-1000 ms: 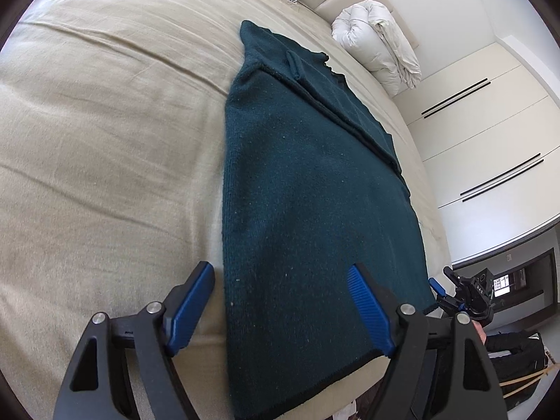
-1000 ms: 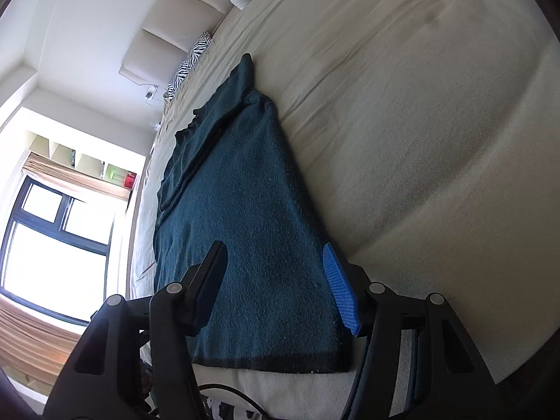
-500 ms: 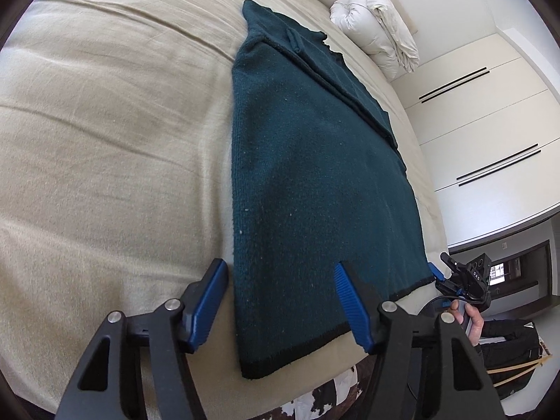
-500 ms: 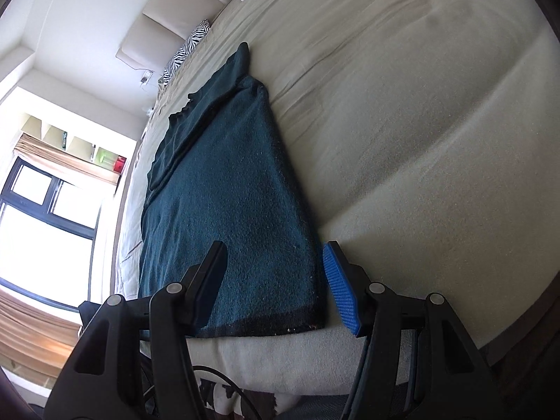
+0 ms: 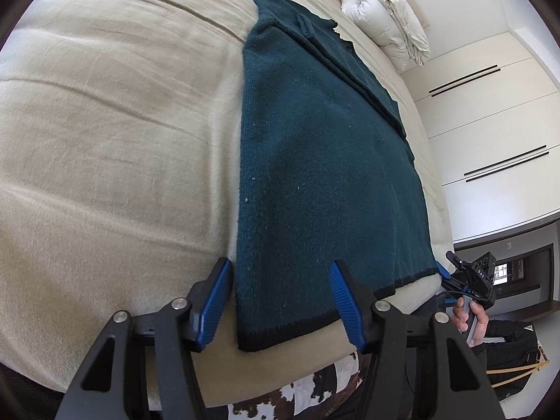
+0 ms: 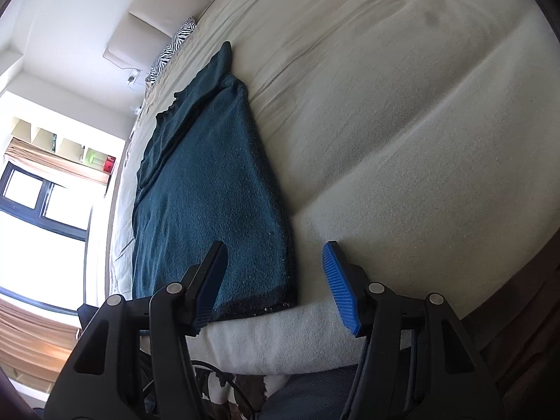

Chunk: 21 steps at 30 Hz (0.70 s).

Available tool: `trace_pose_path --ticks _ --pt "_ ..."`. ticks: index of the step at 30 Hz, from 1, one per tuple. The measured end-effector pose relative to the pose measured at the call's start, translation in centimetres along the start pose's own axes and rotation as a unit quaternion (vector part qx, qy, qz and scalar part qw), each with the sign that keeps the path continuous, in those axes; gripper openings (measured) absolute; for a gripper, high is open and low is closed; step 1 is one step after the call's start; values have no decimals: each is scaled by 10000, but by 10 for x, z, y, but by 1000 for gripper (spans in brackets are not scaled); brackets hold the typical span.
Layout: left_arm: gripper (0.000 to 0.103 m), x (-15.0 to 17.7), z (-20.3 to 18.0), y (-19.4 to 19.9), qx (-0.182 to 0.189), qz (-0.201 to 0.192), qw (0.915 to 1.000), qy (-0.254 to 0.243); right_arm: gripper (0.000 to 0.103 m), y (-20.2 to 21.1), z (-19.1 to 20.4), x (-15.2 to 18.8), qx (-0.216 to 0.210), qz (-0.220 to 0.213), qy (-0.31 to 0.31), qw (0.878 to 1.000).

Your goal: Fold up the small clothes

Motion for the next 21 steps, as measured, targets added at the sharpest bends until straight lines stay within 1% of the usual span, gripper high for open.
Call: trace_pose_path --ticks 2,7,9,11,13,14,16,18,21 --pt "56 1 0 0 -43 30 10000 7 55 -4 -2 0 35 129 -32 9999" --pt "56 4 1 -2 50 94 9999 111 55 -11 0 1 -197 413 -121 9989" --pt "54 4 2 -2 18 105 9999 66 55 -15 4 2 -200 545 -53 9983" --pt "44 4 3 -4 -98 103 9999 24 55 -20 7 1 -93 636 14 9979" --pt "19 3 10 -5 -184 120 9997 59 55 -24 5 -1 -124 704 -13 9974" --pt "14 3 13 -5 -164 143 9997 102 55 -27 5 -2 -129 743 -25 9972" --pt "10 5 18 -3 -59 175 9997 135 55 -29 5 -4 -139 796 -14 9967" --pt "9 7 18 -2 -51 177 9998 100 52 -31 8 -4 -115 849 42 9963" --pt "9 8 18 -1 -43 173 9998 90 32 -37 12 -1 -105 971 102 9952"
Point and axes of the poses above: each gripper's, at about its wrist camera, not at the fingertips, and y roughly against the way its jaws point, z to its left, x to its underside, the point moved 2 cm from there along -y, roughly the way its jaws point, and after that the axes turned 4 degrees about -x, right-handed, at the moved point
